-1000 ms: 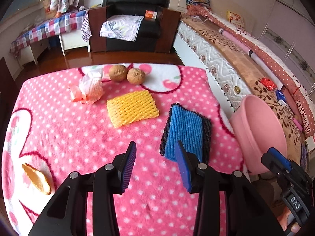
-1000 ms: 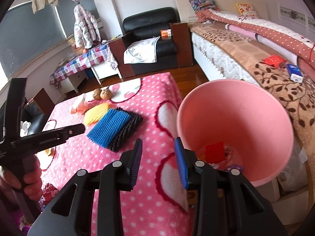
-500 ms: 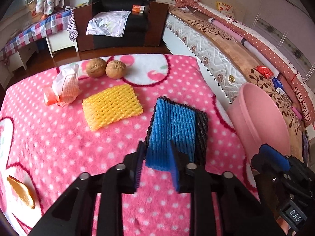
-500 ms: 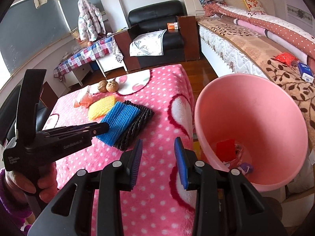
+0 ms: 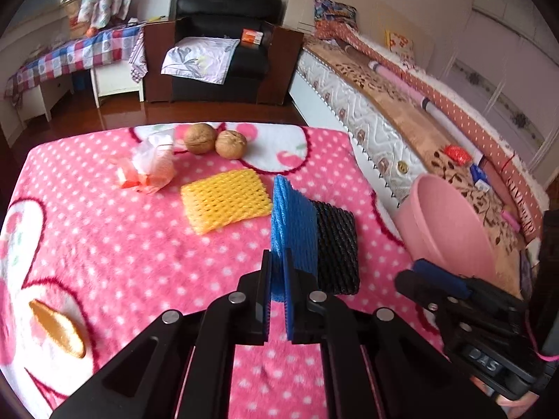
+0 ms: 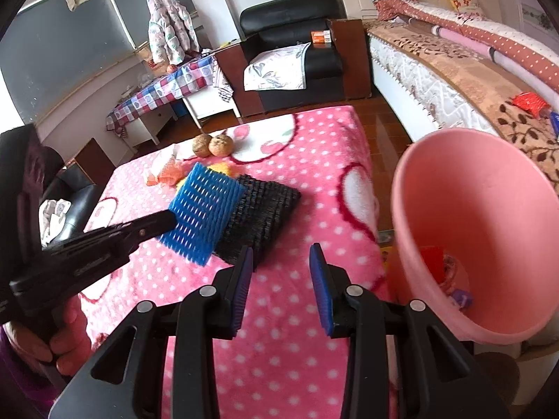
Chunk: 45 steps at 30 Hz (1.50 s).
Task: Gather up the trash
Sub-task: 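Grasp the blue mesh pad with the left tool while the right tool grasps the black pad, then carry both pads over the pink basin and open both tools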
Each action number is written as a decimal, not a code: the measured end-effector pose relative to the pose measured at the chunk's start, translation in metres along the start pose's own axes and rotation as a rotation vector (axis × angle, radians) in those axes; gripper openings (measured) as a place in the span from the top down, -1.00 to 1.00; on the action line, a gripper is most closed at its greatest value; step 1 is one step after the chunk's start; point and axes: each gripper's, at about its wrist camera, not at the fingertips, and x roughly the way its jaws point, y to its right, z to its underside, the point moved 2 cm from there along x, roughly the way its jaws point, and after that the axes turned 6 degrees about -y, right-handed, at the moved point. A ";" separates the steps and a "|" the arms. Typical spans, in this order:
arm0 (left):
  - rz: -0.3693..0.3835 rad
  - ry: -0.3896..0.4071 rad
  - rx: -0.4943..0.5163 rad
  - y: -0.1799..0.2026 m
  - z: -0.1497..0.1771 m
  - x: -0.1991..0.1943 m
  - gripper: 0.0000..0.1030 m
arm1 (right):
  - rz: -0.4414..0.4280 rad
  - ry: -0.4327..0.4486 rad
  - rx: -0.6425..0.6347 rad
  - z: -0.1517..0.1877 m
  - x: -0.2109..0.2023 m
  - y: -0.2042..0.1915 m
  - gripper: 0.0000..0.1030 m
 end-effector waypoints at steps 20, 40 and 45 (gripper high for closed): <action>-0.029 0.063 -0.071 -0.036 0.018 -0.044 0.90 | 0.066 -0.091 0.032 -0.009 0.055 -0.019 0.55; -0.008 0.091 -0.062 -0.012 0.012 -0.055 0.90 | 0.110 0.101 -0.018 -0.010 -0.025 -0.014 0.81; -0.005 0.103 -0.036 0.007 0.006 -0.053 0.90 | 0.125 0.120 -0.016 -0.010 -0.041 -0.002 0.81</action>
